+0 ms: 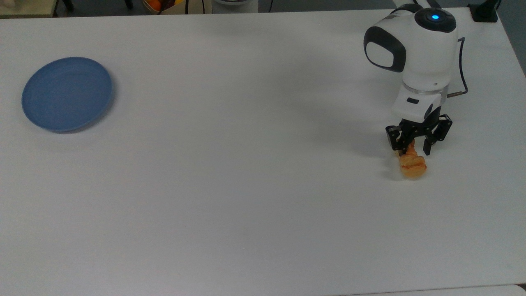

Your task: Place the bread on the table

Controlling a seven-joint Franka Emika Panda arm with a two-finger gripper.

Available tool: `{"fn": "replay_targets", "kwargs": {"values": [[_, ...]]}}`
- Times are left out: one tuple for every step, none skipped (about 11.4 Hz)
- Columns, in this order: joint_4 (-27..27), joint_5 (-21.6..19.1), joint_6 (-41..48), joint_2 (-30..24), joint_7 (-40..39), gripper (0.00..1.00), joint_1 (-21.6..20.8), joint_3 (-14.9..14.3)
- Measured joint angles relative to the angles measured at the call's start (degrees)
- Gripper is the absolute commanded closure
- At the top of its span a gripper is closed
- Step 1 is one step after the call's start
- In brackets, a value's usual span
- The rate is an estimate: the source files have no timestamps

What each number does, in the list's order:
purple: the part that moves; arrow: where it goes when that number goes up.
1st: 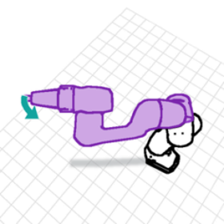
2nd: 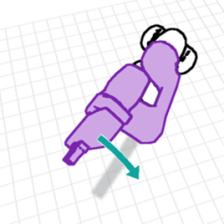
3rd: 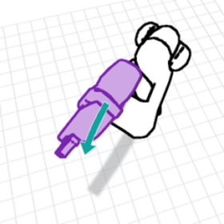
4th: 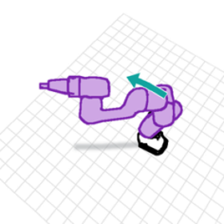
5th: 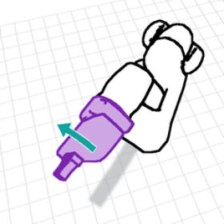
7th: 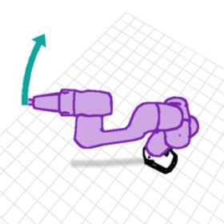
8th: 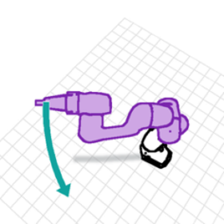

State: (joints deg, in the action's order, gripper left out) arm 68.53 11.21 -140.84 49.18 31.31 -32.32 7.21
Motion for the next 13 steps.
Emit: {"fn": "replay_targets", "kwargs": {"values": [[0.0, 0.0, 0.0, 0.01, 0.39, 0.0, 0.0, 0.0], [0.0, 0.0, 0.0, 0.01, 0.47, 0.0, 0.0, 0.0], [0.0, 0.02, 0.0, 0.01, 0.47, 0.0, 0.0, 0.0], [0.0, 0.03, 0.0, 0.01, 0.47, 0.0, 0.0, 0.0], [0.0, 0.08, 0.0, 0.01, 0.47, 0.0, 0.0, 0.0], [0.04, 0.39, 0.0, 0.02, 0.47, 0.0, 0.0, 0.0], [0.21, 1.01, 0.0, 0.04, 0.47, 0.0, 0.0, 0.0], [0.43, 1.77, 0.0, 0.04, 0.47, 0.0, -0.01, 0.01], [0.68, 2.39, 0.0, 0.04, 0.47, 0.0, -0.04, 0.04], [0.94, 2.62, 0.0, 0.04, 0.47, 0.0, -0.08, 0.07], [1.17, 2.64, 0.0, 0.05, 0.47, 0.0, -0.12, 0.09], [1.25, 2.65, 0.0, 0.05, 0.47, 0.0, -0.16, 0.09], [1.25, 2.65, 0.0, 0.04, 0.47, 0.0, -0.17, 0.09]]}}
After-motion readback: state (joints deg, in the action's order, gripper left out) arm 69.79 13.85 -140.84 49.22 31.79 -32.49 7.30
